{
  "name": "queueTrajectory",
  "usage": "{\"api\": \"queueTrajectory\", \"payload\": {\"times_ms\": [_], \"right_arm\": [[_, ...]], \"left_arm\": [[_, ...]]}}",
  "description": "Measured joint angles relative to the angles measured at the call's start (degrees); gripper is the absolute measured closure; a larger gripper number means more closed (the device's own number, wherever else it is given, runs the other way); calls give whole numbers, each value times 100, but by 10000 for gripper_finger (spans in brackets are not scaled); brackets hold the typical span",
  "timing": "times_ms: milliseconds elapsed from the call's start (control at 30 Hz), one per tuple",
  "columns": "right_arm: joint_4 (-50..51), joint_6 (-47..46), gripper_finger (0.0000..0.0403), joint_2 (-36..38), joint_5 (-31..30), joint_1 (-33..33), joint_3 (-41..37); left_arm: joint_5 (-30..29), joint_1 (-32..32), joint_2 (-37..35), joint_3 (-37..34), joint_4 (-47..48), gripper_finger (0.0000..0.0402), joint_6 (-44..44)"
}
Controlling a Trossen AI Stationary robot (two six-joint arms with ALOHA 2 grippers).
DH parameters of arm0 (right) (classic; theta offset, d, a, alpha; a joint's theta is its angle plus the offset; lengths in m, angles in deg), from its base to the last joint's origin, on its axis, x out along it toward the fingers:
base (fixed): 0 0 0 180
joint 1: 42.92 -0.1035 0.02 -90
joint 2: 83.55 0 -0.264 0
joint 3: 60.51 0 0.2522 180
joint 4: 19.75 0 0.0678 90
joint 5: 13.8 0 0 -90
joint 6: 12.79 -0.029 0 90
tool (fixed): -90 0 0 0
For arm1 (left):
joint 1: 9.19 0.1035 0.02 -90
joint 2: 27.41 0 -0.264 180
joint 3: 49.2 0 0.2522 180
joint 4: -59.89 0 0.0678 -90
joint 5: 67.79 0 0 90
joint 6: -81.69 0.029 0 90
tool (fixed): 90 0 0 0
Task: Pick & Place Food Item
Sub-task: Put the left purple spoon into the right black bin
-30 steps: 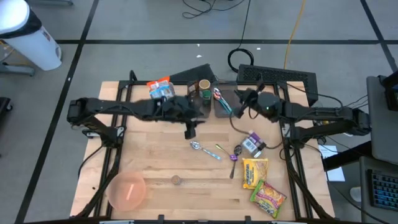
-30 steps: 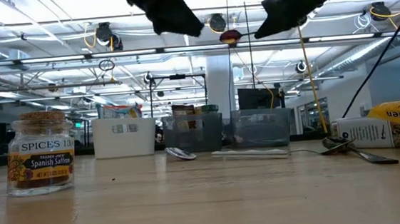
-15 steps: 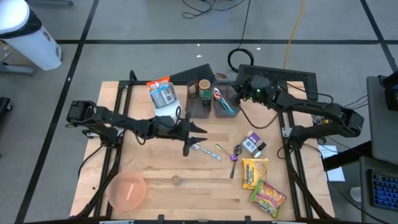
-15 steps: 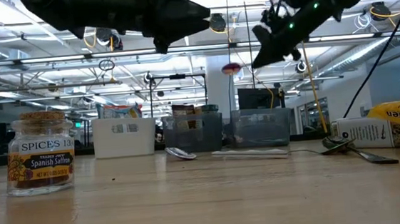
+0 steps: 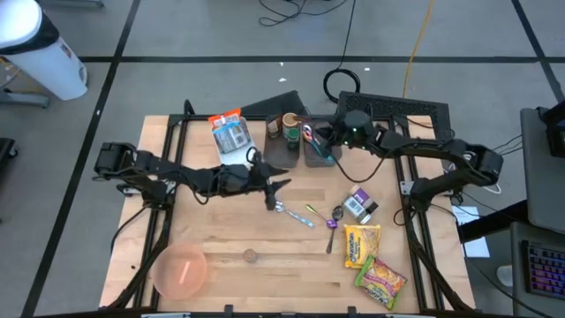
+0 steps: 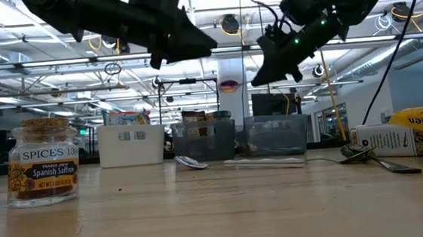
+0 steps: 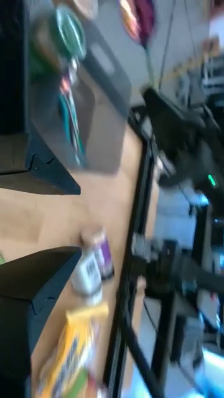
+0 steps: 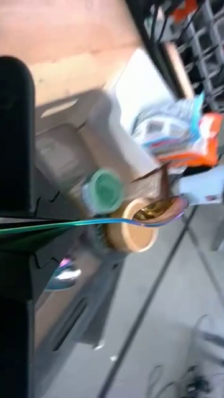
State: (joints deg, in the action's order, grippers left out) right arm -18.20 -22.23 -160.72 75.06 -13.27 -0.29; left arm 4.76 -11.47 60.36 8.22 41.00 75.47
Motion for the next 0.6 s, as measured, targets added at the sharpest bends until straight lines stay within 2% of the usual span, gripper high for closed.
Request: {"api": "queueTrajectory", "payload": {"times_ms": [233, 600], "right_arm": [[-220, 359, 403, 204, -12, -656, -6], [-1856, 370, 403, 602, -21, -1531, -944]], "left_arm": [[-68, 435, 0, 0, 103, 249, 2], [-70, 880, 0, 0, 59, 249, 298]]}}
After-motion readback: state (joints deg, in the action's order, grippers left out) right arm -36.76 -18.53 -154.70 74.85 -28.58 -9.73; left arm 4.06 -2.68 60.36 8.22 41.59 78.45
